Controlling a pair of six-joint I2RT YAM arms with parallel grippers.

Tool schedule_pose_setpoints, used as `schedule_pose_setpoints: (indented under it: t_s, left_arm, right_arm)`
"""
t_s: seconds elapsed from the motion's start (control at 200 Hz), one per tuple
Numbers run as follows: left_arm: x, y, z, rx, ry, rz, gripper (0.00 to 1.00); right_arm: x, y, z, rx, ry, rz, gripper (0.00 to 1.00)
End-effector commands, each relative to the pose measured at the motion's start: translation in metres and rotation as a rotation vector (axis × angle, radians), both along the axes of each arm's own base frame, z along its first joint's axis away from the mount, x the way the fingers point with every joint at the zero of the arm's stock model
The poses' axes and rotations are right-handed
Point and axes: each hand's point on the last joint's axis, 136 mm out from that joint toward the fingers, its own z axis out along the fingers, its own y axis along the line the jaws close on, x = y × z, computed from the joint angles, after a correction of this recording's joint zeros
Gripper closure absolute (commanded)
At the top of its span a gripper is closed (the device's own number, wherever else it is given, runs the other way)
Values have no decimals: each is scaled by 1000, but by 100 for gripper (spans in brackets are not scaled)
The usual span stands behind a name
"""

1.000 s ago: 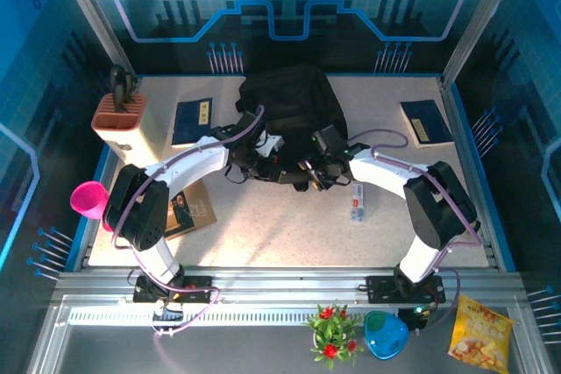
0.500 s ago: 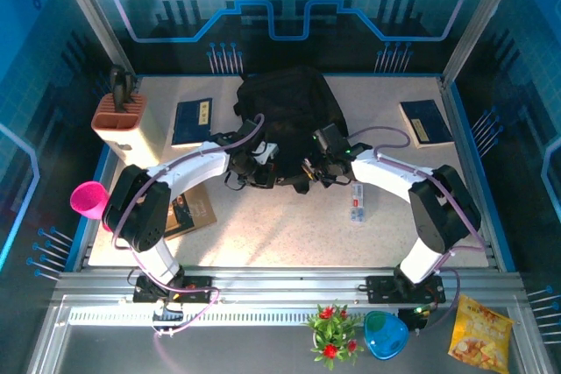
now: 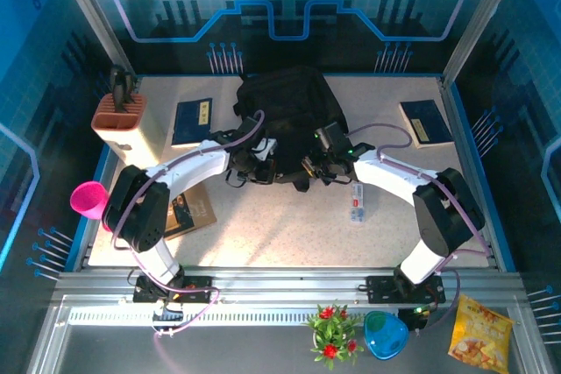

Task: Pack the student bag
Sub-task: Unzip the student bag at the top-center of the table.

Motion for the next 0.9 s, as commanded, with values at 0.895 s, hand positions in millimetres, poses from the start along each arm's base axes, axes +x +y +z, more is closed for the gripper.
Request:
schedule_pose_setpoints:
  t_s: [0.895]
  left_arm:
    - [-9,47,-34,127,80,168,100]
  right_arm:
    - [6,-25,-8,-57,-24,-42,92]
